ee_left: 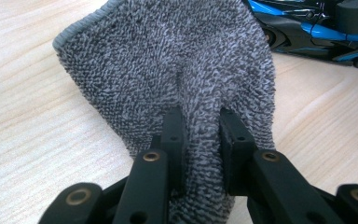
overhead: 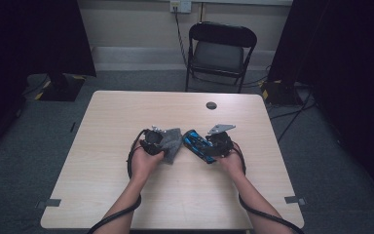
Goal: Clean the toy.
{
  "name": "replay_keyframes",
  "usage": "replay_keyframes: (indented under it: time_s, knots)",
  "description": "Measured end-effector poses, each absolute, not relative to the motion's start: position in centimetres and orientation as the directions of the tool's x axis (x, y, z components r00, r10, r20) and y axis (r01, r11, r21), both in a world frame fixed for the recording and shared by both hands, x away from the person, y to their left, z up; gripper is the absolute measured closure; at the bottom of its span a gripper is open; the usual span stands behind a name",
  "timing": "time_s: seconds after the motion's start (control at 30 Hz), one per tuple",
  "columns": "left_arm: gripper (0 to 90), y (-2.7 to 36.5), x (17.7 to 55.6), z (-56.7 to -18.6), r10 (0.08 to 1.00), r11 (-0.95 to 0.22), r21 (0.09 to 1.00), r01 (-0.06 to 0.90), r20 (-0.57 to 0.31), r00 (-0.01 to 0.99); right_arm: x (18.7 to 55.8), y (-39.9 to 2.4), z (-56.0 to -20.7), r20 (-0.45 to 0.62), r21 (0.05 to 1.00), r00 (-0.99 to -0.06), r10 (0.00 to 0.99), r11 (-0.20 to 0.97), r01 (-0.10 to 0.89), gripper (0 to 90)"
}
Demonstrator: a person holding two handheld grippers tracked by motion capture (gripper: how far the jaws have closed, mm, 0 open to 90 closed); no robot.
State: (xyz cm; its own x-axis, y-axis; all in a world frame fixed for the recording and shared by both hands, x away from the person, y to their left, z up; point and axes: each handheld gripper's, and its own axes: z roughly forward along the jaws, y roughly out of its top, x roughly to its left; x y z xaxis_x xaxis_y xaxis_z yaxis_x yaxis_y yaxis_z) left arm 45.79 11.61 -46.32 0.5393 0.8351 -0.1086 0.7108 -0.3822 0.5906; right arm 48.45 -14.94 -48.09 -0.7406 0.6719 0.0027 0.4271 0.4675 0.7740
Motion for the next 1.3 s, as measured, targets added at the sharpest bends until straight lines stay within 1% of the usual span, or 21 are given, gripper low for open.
replay_keyframes:
  time_s: [0.07,0.1,0.2,0.3,0.57,0.87,1.1,1.3]
  knots:
    - [74.6,11.4,45.8,-46.3,0.835,-0.385,0.59,0.71,-0.105,0.539,48.4,-14.9,-48.1,-0.003,0.773,-0.741,0.671,0.472,0.424,38.8]
    - [74.6,11.4,45.7,-46.3,0.835,-0.383,0.59,0.711,-0.109,0.54,48.4,-14.9,-48.0,-0.009,0.771,-0.746,0.666,0.479,0.419,41.9]
    - [74.6,11.0,45.6,-46.4,0.831,-0.395,0.587,0.707,-0.098,0.547,48.1,-14.8,-47.9,-0.041,0.772,-0.751,0.659,0.499,0.394,39.1]
    - [74.6,10.8,45.6,-46.5,0.828,-0.399,0.583,0.708,-0.103,0.552,48.2,-14.7,-48.2,-0.007,0.769,-0.754,0.657,0.485,0.416,40.6]
    - [74.9,9.7,45.2,-46.6,0.804,-0.437,0.561,0.703,-0.108,0.585,48.2,-14.4,-48.1,-0.012,0.766,-0.745,0.667,0.485,0.421,41.4]
    - [75.3,7.9,44.0,-46.5,0.772,-0.461,0.545,0.7,-0.143,0.619,48.0,-14.3,-48.1,-0.015,0.767,-0.731,0.683,0.477,0.429,41.4]
    - [75.3,6.6,43.1,-46.5,0.736,-0.481,0.544,0.687,-0.175,0.654,47.9,-14.2,-48.1,-0.016,0.762,-0.726,0.687,0.479,0.436,41.4]
    - [75.2,5.9,42.3,-46.5,0.712,-0.503,0.547,0.669,-0.175,0.679,48.0,-14.2,-48.0,-0.014,0.759,-0.724,0.689,0.479,0.441,41.4]
